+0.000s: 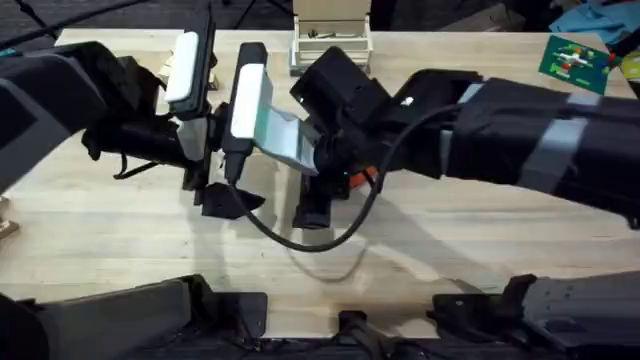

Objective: Unzip the bag, pick up the pens from the table one at a time and place them inside, then zip the bag closed.

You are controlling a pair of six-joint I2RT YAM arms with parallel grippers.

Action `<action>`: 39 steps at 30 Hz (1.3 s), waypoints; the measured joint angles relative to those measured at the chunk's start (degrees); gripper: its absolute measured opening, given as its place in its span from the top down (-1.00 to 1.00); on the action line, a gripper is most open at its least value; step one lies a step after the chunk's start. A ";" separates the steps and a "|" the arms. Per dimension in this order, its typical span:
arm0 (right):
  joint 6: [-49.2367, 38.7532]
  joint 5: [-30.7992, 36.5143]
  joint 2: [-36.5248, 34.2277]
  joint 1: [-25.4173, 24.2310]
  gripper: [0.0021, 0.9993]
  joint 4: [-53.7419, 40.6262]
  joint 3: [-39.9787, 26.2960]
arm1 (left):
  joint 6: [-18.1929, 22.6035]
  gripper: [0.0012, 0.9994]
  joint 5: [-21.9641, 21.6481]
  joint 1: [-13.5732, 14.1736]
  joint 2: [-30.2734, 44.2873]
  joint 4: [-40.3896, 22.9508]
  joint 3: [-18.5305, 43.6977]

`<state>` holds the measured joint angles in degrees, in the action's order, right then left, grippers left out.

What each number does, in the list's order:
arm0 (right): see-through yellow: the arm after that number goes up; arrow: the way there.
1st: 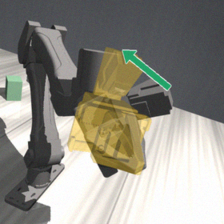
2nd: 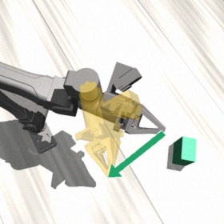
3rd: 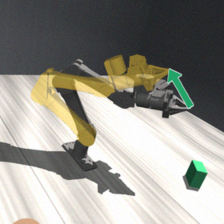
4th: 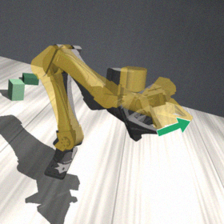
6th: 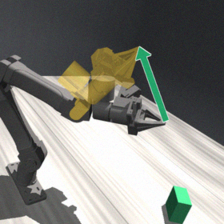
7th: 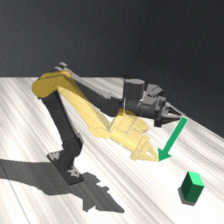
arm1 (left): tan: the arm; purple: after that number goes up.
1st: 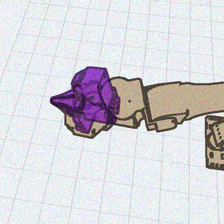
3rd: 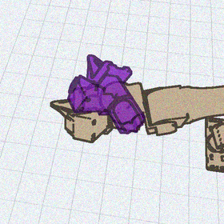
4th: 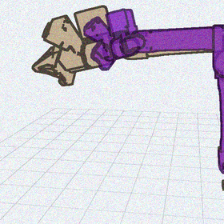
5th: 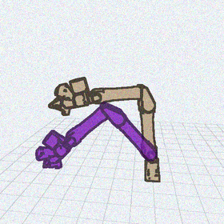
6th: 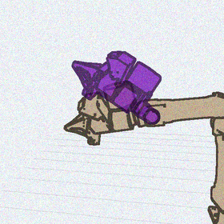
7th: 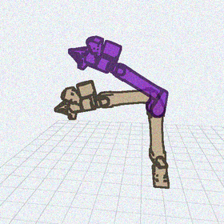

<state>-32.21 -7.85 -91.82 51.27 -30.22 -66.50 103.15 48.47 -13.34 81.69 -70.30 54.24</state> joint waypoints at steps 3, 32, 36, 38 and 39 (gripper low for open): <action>-0.02 0.80 -0.95 0.00 -0.98 0.69 -0.01 | 0.00 -0.99 0.00 0.00 0.01 0.00 0.00; -0.46 5.20 -3.93 -2.25 0.16 1.29 -0.09 | 0.00 -0.99 -0.02 0.00 0.00 0.02 0.00; -0.48 5.02 -3.93 -2.07 0.49 1.30 -0.09 | 0.00 -0.99 -0.02 0.00 0.02 0.02 0.00; -0.48 5.01 -3.93 -2.03 0.69 1.36 -0.09 | 0.00 -0.99 -0.01 0.00 0.00 0.04 0.00; -0.54 5.00 -3.93 -2.03 0.77 1.36 -0.09 | 0.00 -0.99 0.00 0.00 0.00 0.04 0.00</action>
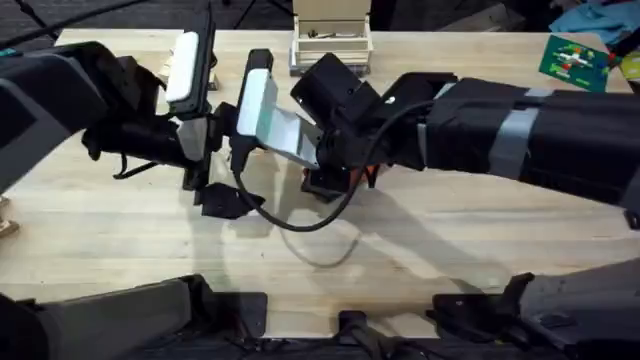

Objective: Unzip the bag, pick up the pens from the table one at a time and place them inside, then zip the bag closed.

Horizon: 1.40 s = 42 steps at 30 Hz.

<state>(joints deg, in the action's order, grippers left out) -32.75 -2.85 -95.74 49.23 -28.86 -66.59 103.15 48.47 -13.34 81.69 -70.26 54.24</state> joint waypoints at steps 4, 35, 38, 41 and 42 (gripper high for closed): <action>-0.09 -0.02 0.00 0.00 0.93 0.09 0.00 | 0.02 -0.99 0.00 0.00 0.02 0.00 0.00; 10.85 0.24 4.61 -2.15 0.94 4.87 0.00 | 0.00 -0.99 0.00 0.00 0.00 0.00 0.00; 13.20 0.28 4.61 -2.40 0.94 6.64 0.00 | 0.02 -0.99 0.00 0.00 0.01 -0.02 0.00; 15.67 0.45 4.62 -2.54 0.94 8.08 0.00 | 0.00 -0.99 0.20 0.00 0.00 -0.04 0.00; 16.61 0.52 4.63 -2.60 0.94 8.62 0.00 | 0.00 -0.99 0.37 0.00 0.00 -0.04 0.00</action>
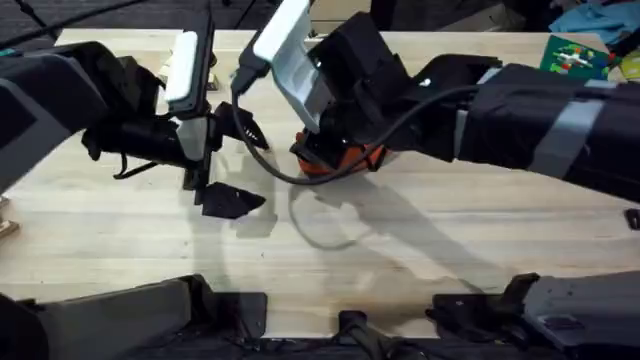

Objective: Unzip the bag, pick up the pens from the table one at a time and place them inside, then zip the bag closed.

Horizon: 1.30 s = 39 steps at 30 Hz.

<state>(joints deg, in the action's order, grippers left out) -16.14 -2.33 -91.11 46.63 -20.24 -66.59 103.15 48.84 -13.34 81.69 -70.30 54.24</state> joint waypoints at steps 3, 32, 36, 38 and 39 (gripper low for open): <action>3.28 0.19 -0.02 -0.07 0.94 1.58 0.00 | 0.00 -0.99 0.67 0.00 0.00 0.04 0.00; 12.76 2.97 -0.02 0.02 0.94 2.24 0.00 | -8.46 -0.99 25.39 2.32 20.59 11.81 0.00; 12.76 2.97 -0.01 0.02 0.94 2.24 0.00 | -8.64 -0.99 25.65 4.73 20.59 14.10 0.00; 12.76 2.97 0.00 0.02 0.94 2.24 0.00 | -9.21 -0.99 25.80 5.78 20.59 15.19 0.00; 12.76 2.97 -0.01 0.02 0.94 2.24 0.00 | -9.70 -0.99 25.85 6.25 20.59 16.06 0.00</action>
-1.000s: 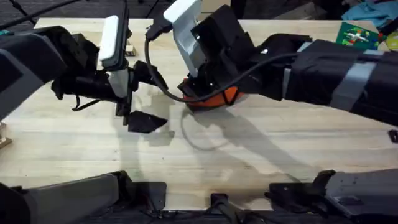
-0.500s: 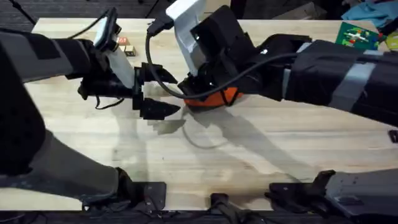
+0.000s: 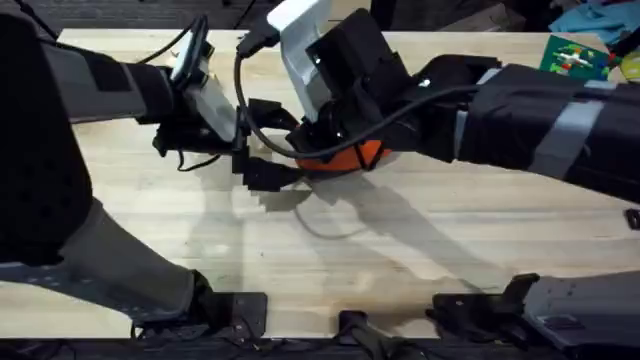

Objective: Unzip the bag, pick up the pens from the table one at a time and place them inside, then zip the bag closed.

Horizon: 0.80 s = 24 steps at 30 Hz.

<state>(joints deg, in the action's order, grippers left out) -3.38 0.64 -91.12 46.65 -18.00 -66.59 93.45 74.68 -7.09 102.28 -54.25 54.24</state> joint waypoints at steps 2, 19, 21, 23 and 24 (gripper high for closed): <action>0.00 0.00 0.01 0.00 0.94 0.00 0.00 | -1.75 -0.99 0.12 0.85 0.00 2.13 0.00; 0.02 0.15 -0.01 0.00 0.94 0.02 0.00 | -10.31 0.89 0.30 4.04 0.00 7.59 -0.02; 0.02 0.13 -0.01 -0.02 0.94 -0.02 0.00 | -10.36 0.91 0.30 4.07 0.00 7.59 -0.02; 0.02 0.05 0.00 -0.21 0.94 -0.25 0.00 | -10.36 0.91 0.30 4.07 0.00 7.59 -0.02; 0.02 -0.04 -0.01 -0.40 0.94 -0.45 0.00 | -10.36 0.91 0.26 4.09 0.00 7.59 -0.02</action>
<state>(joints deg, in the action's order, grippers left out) -3.36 0.61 -91.13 46.25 -18.45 -66.59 83.09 74.94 -3.01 102.28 -46.65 54.22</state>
